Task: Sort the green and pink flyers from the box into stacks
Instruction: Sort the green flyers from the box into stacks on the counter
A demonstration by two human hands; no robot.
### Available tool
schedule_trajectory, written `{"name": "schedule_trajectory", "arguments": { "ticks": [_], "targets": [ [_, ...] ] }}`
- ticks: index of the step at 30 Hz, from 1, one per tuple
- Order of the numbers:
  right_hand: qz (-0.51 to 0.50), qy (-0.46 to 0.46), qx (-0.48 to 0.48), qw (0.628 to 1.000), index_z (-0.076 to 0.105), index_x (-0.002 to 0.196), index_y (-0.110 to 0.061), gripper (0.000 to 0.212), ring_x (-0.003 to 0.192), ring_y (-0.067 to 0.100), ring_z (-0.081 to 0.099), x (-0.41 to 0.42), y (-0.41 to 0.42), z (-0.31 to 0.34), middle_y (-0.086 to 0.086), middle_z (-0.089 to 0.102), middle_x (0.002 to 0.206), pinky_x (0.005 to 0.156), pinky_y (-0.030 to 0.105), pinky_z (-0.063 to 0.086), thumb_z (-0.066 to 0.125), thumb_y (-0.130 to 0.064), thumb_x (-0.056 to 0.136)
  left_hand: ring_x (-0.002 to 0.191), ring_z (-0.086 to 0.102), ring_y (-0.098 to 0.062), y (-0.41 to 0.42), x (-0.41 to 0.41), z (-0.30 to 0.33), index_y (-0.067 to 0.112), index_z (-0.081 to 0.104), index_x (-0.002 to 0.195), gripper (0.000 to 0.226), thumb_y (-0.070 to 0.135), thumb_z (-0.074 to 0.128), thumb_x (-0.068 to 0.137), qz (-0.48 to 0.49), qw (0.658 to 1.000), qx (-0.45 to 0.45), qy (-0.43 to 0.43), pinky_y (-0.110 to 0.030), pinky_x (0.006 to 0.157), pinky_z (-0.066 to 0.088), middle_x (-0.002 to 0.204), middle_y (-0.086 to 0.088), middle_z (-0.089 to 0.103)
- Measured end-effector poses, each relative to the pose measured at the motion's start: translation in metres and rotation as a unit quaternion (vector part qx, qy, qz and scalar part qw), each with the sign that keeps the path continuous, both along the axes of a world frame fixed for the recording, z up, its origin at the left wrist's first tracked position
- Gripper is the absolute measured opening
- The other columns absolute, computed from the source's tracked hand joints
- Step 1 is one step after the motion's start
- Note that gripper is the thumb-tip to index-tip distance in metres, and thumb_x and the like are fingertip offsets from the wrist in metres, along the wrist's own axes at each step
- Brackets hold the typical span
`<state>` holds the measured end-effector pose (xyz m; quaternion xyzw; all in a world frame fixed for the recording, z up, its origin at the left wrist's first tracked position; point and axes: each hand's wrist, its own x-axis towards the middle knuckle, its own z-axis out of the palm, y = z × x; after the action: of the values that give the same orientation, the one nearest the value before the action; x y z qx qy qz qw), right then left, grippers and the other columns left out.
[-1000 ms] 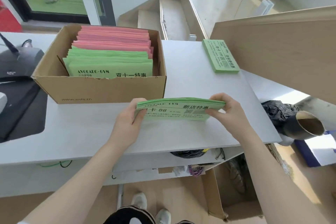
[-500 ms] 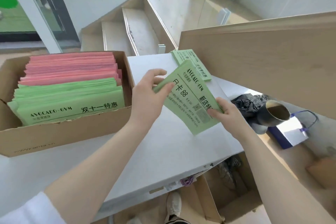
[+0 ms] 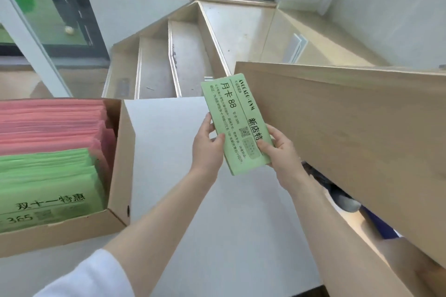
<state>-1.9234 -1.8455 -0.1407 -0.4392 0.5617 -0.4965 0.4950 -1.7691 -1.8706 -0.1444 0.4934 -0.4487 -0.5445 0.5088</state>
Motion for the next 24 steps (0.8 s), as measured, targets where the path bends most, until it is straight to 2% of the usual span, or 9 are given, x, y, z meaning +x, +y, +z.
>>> {"name": "schedule_trajectory", "arguments": {
  "ticks": [3,5,10,13,17,19,21,23,24],
  "targets": [
    [-0.054,0.075,-0.010,0.996,0.058,0.121,-0.016,0.037,0.094,0.009,0.066,-0.006,-0.034,-0.009,-0.003,0.068,0.109,0.077,0.023,0.054,0.053,0.001,0.089,0.076,0.065,0.003,-0.030,-0.013,-0.002,0.034,0.051,0.123,0.051,-0.004,0.039,0.090,0.004,0.999,-0.016,-0.029,-0.016,0.065,0.054,0.107,0.009,0.063],
    [-0.091,0.156,-0.002,0.984,0.059,0.118,-0.016,0.034,0.096,0.012,0.065,-0.010,-0.055,-0.015,-0.003,0.068,0.108,0.086,0.033,0.053,0.057,-0.004,0.086,0.071,0.063,0.005,-0.049,-0.023,-0.004,0.038,0.051,0.117,0.052,-0.004,0.038,0.090,0.002,0.999,-0.014,-0.046,-0.013,0.063,0.052,0.102,0.011,0.063],
    [-0.111,0.270,0.021,0.956,0.062,0.106,-0.018,0.023,0.097,0.019,0.062,-0.015,-0.088,-0.025,0.000,0.067,0.102,0.087,0.037,0.050,0.059,-0.012,0.084,0.083,0.066,-0.014,-0.091,-0.033,-0.025,0.028,0.057,0.120,0.050,-0.003,0.039,0.085,-0.003,0.995,0.019,-0.093,-0.035,0.080,0.056,0.104,0.004,0.067],
    [-0.085,0.354,0.068,0.929,0.065,0.106,-0.014,0.025,0.097,0.023,0.060,-0.019,-0.097,-0.037,0.006,0.067,0.103,0.086,0.038,0.049,0.060,-0.020,0.083,0.082,0.063,-0.019,-0.104,-0.033,-0.034,0.024,0.058,0.120,0.047,-0.001,0.041,0.084,-0.030,0.986,0.022,-0.161,-0.037,0.081,0.054,0.102,-0.001,0.067],
    [-0.079,0.380,0.087,0.918,0.063,0.111,-0.014,0.031,0.101,0.024,0.057,-0.019,-0.095,-0.047,0.008,0.063,0.108,0.087,0.033,0.045,0.060,-0.026,0.083,0.089,0.063,-0.027,-0.109,-0.035,-0.047,0.024,0.061,0.111,0.040,0.010,0.040,0.080,-0.029,0.979,0.023,-0.200,-0.043,0.081,0.053,0.097,-0.008,0.065],
    [-0.072,0.405,0.099,0.906,0.059,0.118,-0.013,0.036,0.109,0.027,0.050,-0.020,-0.095,-0.043,0.010,0.055,0.116,0.093,0.031,0.037,0.061,-0.027,0.084,0.095,0.060,-0.023,-0.110,-0.037,-0.046,0.023,0.060,0.113,0.042,0.013,0.038,0.077,-0.025,0.979,0.036,-0.199,-0.041,0.090,0.050,0.105,-0.005,0.060],
    [-0.067,0.424,0.104,0.897,0.052,0.127,-0.011,0.045,0.118,0.028,0.042,-0.020,-0.097,-0.039,0.011,0.047,0.127,0.098,0.030,0.031,0.059,-0.025,0.086,0.112,0.047,-0.013,-0.105,-0.038,-0.041,0.018,0.048,0.130,0.046,0.010,0.040,0.086,-0.033,0.982,0.057,-0.176,-0.028,0.103,0.036,0.124,0.004,0.042],
    [-0.065,0.363,0.103,0.924,0.044,0.134,-0.009,0.046,0.122,0.024,0.043,-0.020,-0.101,-0.034,0.006,0.047,0.133,0.101,0.029,0.032,0.052,-0.018,0.090,0.133,0.029,-0.009,-0.099,-0.039,-0.042,0.012,0.022,0.146,0.055,0.008,0.039,0.093,-0.034,0.989,0.089,-0.115,-0.029,0.113,0.023,0.146,0.003,0.026],
    [-0.060,0.290,0.104,0.949,0.045,0.133,-0.009,0.042,0.119,0.021,0.048,-0.019,-0.104,-0.032,0.001,0.052,0.128,0.098,0.029,0.036,0.048,-0.013,0.092,0.137,0.027,-0.011,-0.096,-0.039,-0.043,0.015,0.014,0.148,0.058,0.008,0.037,0.095,-0.034,0.992,0.111,-0.058,-0.033,0.114,0.024,0.152,0.004,0.021]
  ]
}}
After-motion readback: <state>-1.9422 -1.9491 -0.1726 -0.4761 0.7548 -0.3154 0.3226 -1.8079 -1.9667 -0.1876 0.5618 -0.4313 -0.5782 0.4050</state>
